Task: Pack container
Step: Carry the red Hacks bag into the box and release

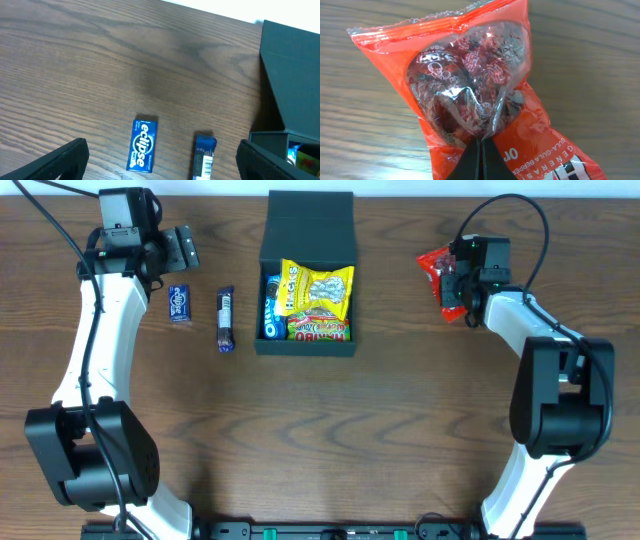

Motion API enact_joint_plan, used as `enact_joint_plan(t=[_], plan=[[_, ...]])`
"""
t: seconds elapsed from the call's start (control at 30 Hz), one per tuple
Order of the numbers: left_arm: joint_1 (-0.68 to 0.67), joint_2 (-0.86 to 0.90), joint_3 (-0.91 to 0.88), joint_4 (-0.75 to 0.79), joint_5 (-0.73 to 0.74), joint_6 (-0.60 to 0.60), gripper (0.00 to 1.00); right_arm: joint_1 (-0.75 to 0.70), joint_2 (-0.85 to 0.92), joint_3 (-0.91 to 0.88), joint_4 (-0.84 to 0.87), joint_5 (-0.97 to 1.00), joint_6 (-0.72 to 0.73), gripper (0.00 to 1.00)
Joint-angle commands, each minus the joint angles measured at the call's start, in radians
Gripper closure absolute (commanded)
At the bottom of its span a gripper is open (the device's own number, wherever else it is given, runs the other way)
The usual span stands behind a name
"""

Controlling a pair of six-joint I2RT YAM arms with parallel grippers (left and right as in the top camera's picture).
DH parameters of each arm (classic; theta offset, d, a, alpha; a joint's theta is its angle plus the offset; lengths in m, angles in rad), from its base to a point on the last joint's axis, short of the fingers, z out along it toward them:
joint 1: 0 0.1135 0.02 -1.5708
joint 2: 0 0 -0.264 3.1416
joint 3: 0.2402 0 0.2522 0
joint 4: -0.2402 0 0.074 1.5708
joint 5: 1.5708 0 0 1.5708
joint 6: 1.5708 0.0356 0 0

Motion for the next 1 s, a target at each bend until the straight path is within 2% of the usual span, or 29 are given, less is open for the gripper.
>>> enact_joint_plan(t=[0.0, 0.57, 0.97], plan=[[0.002, -0.032, 0.008, -0.001, 0.005, -0.001, 0.05, 0.033, -0.032, -0.013, -0.016, -0.146, 0.008, 0.99], [0.002, -0.032, 0.008, -0.001, 0.004, 0.000, 0.05, 0.230, -0.389, -0.013, 0.010, -0.206, -0.064, 0.99], [0.002, -0.032, 0.008, -0.001, 0.004, 0.000, 0.05, 0.391, -0.348, -0.013, 0.049, -0.550, -0.094, 0.99]])
